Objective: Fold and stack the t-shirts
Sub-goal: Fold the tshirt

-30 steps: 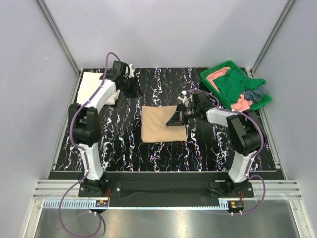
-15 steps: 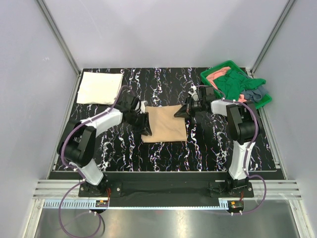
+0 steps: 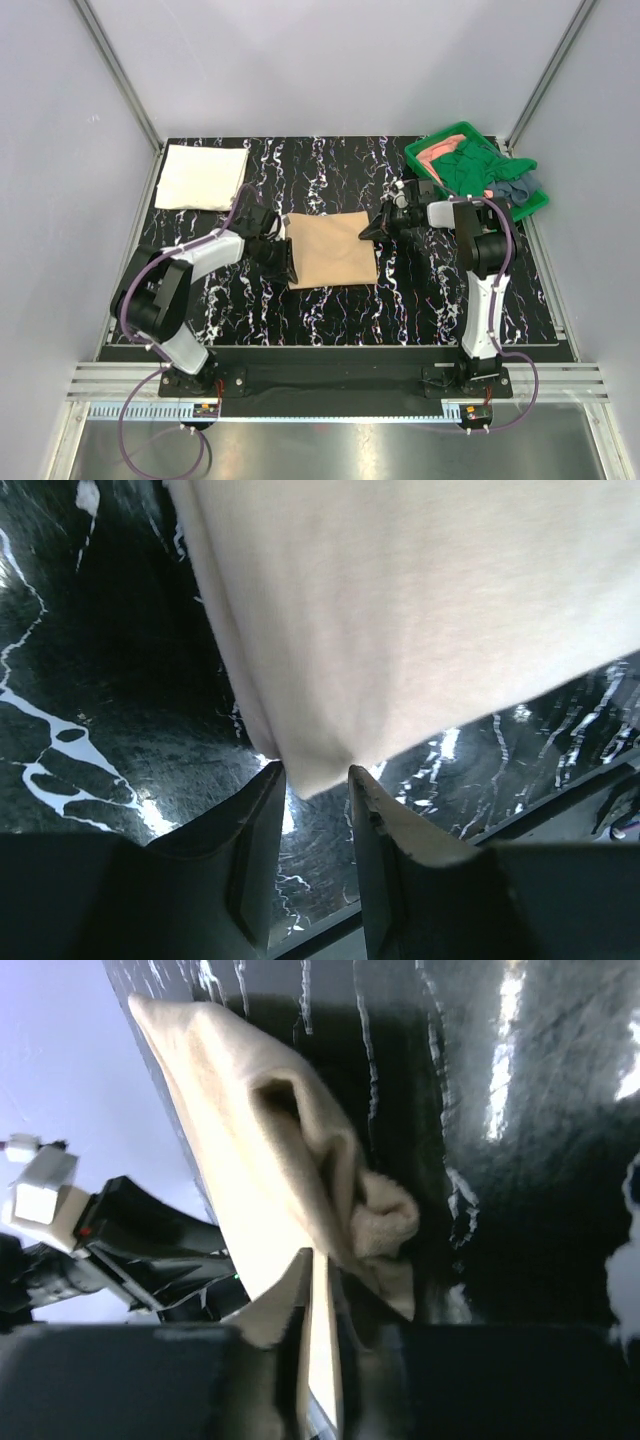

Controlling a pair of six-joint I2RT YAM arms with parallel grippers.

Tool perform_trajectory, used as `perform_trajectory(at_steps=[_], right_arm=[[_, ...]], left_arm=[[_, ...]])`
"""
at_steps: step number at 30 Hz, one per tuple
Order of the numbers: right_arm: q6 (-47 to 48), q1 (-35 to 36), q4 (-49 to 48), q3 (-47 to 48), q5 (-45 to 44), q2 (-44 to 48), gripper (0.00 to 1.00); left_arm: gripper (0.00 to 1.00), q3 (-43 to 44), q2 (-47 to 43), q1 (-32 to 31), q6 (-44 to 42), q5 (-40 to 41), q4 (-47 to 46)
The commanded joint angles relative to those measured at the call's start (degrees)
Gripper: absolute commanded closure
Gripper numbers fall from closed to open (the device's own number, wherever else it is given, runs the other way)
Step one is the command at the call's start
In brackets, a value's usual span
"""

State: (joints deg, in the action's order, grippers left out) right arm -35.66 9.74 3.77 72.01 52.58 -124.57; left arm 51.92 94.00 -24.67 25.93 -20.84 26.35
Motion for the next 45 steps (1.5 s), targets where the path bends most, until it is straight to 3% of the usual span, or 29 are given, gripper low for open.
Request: perform_trajectory(at_steps=[1,2,3,6,9,13,36,45], right_arm=[[-0.5,0.0,1.3,0.9,-5.6,7.8,0.81],[-0.3,-0.2,2.3,0.7,-6.9,9.3,0.75],[0.0,-0.1,3.3,0.2,-8.3,12.1,0.59],[0.2,-0.1,5.7,-1.3,-13.0,16.6,0.43],[1.0,-0.1,8.4,-3.3,-18.4,18.7,0.29],[1.5,-0.1,10.2,-4.5,-22.7,18.6,0.23],[6.1,2.0,5.5,3.2,-17.9,3.9,0.24],[6.9,1.9,3.6,6.0,-15.9,1.2,0.32]], left_arm=[[0.63,1.0,-5.4,0.0,-0.2,0.6,-1.9],[0.62,1.6,-5.7,0.0,-0.4,0.6,-1.8],[0.62,1.9,-5.5,0.0,-0.7,0.8,-1.7],[0.62,2.3,-3.8,0.0,-1.1,1.0,-1.3],[0.61,2.0,-3.3,-0.2,-1.6,3.2,-1.3],[0.60,2.0,-2.6,-0.2,-1.9,4.9,-0.8],[0.60,2.1,0.1,-0.2,-2.0,7.0,-0.4],[0.60,1.7,0.7,-0.2,-1.9,7.6,-0.3]])
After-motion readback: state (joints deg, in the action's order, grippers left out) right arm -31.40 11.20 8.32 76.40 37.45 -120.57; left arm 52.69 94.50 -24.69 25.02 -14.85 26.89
